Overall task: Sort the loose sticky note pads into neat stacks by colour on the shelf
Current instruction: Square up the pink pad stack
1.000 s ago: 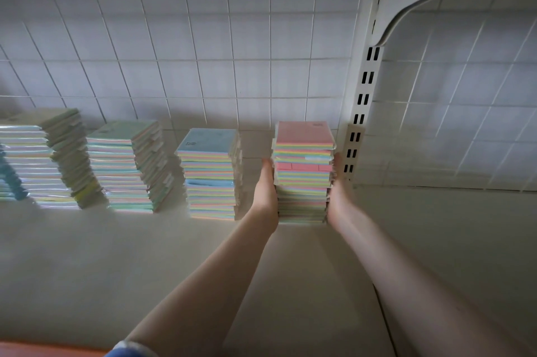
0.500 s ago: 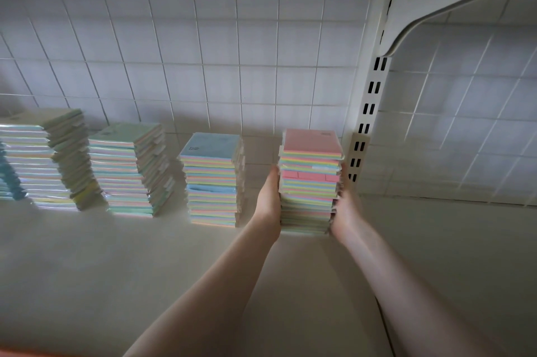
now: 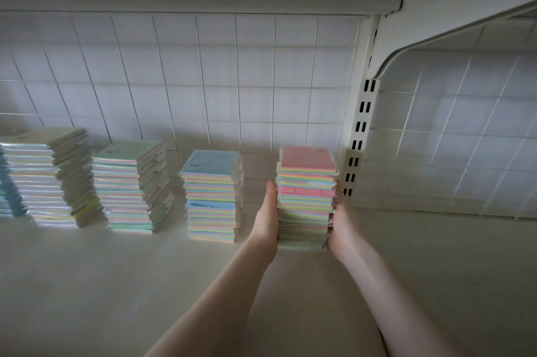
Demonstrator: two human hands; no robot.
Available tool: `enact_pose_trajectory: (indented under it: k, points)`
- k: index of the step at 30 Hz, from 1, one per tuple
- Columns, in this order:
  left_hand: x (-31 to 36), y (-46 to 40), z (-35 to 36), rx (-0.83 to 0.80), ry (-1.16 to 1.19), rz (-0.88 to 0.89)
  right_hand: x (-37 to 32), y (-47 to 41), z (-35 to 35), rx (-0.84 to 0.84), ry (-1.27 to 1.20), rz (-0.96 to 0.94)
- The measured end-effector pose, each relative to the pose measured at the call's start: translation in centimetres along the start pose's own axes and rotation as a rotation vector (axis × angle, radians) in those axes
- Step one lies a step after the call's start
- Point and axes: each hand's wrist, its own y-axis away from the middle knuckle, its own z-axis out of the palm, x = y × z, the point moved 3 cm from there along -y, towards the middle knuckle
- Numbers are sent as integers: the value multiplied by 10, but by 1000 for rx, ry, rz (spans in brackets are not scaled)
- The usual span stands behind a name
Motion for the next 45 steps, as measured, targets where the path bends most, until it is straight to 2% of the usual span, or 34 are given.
enact_pose_trajectory:
  k: [5,8,12,14,23,28,31,36,38,45]
  points:
    - [26,7,1,81,-9,79,-34,-3,-4,5,4,-124]
    - [54,15,7,79,-32,153,-54,-5,0,-2,32,-173]
    - [69,14,21,-22,-63,165,-73,-1,17,-112,145,-196]
    - [71,19,24,10,-108,166,-73,0,22,-127,148,-178]
    - [79,28,31,57,-300,251,-68,0,27,-25,252,-184]
    - [72,35,24,27,-180,154,-66,3,24,-47,165,-140]
    - [65,42,16,58,-94,121,-53,-4,11,25,39,-157]
    - [37,36,1,134,-170,51,-17,-6,2,-30,15,-37]
    - [26,36,2,112,-191,22,-8,-9,1,22,15,4]
    - [16,38,10,76,-171,-23,-6,-10,5,24,8,-33]
